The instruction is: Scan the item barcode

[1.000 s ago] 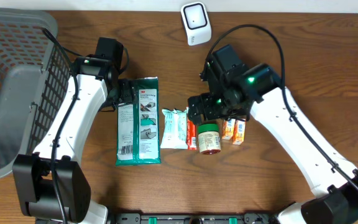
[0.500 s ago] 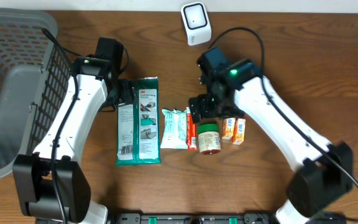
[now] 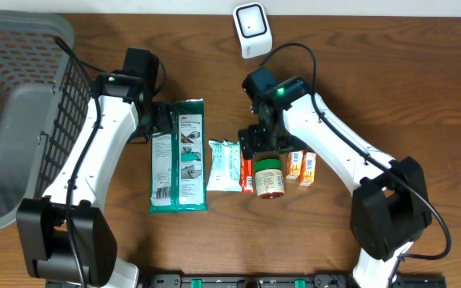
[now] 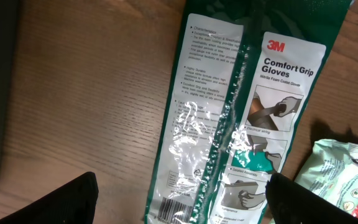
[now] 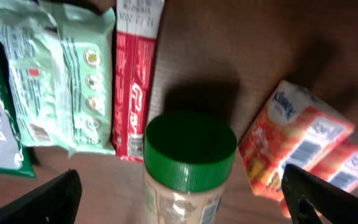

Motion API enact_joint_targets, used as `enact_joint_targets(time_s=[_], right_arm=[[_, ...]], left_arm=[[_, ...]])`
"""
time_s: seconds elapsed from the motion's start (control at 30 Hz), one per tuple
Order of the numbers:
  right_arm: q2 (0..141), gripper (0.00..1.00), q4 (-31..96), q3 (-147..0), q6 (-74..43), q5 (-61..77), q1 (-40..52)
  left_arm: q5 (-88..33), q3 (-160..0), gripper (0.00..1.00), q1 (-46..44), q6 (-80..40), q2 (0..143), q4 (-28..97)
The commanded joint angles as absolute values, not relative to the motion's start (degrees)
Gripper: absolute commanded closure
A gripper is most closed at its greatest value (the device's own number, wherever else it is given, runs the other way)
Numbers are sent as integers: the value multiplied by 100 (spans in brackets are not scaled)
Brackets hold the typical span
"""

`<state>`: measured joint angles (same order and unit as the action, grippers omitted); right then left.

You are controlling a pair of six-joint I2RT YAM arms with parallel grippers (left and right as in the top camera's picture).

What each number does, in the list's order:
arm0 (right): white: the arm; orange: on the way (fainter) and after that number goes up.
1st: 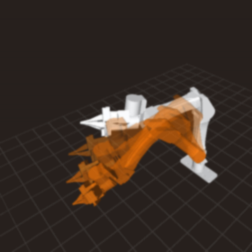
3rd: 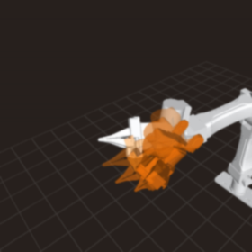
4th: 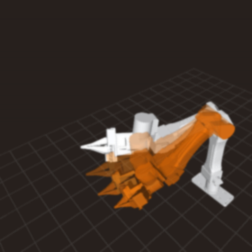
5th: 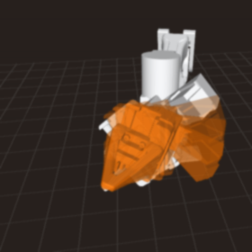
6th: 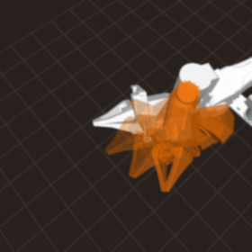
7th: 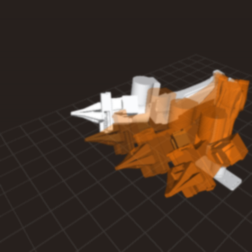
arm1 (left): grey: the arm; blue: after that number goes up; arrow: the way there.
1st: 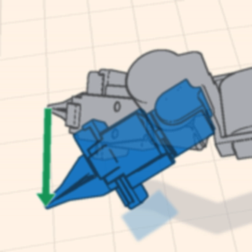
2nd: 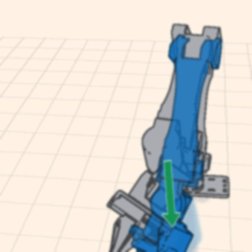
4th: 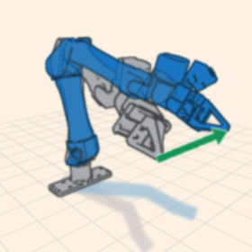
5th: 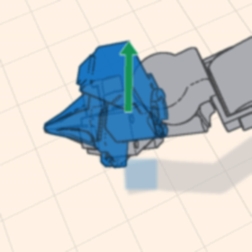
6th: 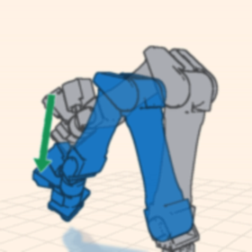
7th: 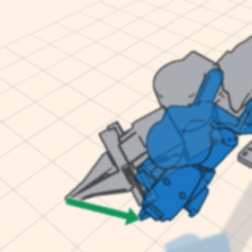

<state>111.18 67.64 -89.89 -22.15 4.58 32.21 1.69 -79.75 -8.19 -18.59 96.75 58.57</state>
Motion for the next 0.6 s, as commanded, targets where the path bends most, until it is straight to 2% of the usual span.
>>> enact_joint_targets(time_s=[0.0,0.57], right_arm=[[11253,1,6698,-9017,-2263,344,3282],[11262,1,6541,-9008,-2270,344,3306]], left_arm=[[220,-8055,13,-805,-1850,9655,5887],[220,-8055,13,-805,-1848,9655,5887]])
